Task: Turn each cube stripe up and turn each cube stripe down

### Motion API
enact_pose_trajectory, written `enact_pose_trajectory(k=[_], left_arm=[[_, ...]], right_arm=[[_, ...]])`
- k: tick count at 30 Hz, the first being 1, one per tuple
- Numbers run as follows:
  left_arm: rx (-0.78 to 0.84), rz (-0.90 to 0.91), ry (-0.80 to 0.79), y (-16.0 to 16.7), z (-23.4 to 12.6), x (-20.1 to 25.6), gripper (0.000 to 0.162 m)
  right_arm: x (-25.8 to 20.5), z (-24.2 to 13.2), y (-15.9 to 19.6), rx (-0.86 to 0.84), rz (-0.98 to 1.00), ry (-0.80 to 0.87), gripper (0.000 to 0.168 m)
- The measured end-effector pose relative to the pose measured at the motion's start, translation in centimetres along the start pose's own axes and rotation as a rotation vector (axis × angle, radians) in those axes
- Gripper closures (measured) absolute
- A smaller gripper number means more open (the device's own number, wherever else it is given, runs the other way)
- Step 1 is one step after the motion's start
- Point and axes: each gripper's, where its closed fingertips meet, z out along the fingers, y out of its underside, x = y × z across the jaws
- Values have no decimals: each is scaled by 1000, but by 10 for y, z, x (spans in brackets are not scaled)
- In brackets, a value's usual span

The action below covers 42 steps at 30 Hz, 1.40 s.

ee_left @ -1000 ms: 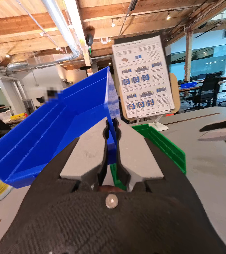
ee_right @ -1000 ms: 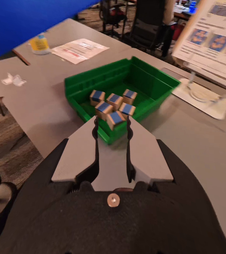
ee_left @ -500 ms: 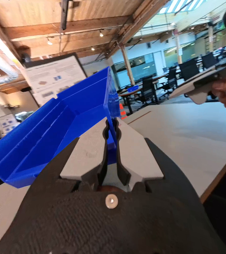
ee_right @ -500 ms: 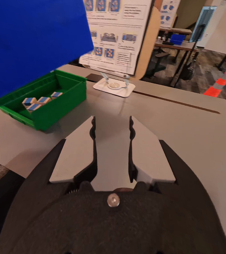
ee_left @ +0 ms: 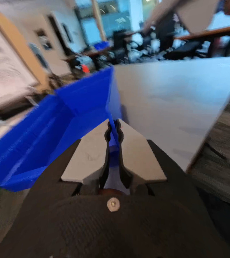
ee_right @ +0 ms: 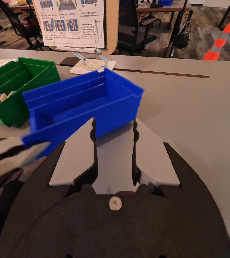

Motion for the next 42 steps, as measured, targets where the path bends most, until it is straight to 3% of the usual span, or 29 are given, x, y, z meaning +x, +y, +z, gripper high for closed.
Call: enact_pose_trajectory(k=[2,4,8,10,13,17,18,19,21,23,26,27,31,32,35,38,40,42], left_arm=[[-84,-41,52,23,12,8,160],[-50,-76,71,14,7,2,160],[-28,-163,188,-10,-31,-9,122],[-28,-172,218,-13,-57,-22,117],[-9,-161,123,-5,-90,-68,118],[-42,-185,-28,6,-115,-138,115],[-47,-191,-40,6,-120,-148,112],[-46,-186,-51,6,-125,-156,111],[-53,-162,-79,12,-133,-169,111],[-102,-125,-89,26,-138,-178,110],[-152,-115,-131,37,-146,-195,109],[-141,-128,-134,35,-148,-198,110],[-123,-136,-130,31,-153,-199,109],[-132,-121,-138,32,-152,-199,109],[-156,-107,-146,40,-146,-197,108],[-190,-102,-184,58,-129,-197,106],[-222,-84,-263,73,-117,-204,103],[-267,-81,-287,89,-104,-201,101]], right_arm=[[-17,9,2,-16,-7,-49,116],[-41,18,9,-52,-43,-111,115],[-100,28,24,-124,-105,-302,113],[-136,26,34,-167,-125,-444,113],[-183,26,53,-238,-172,-593,110],[-207,46,85,-364,-268,-569,109],[-202,53,95,-409,-288,-528,108],[-192,57,94,-400,-308,-469,122],[-160,62,92,-405,-329,-344,113],[-129,63,84,-366,-289,-274,126],[-66,66,76,-331,-239,-92,164],[-46,67,74,-324,-227,-29,168],[7,57,56,-262,-146,162,152],[5,51,49,-235,-140,159,134],[-67,37,26,-110,-139,-150,124],[-152,31,29,-104,-142,-421,108],[-191,46,46,-145,-204,-436,105],[-212,70,59,-138,-272,-349,105]])
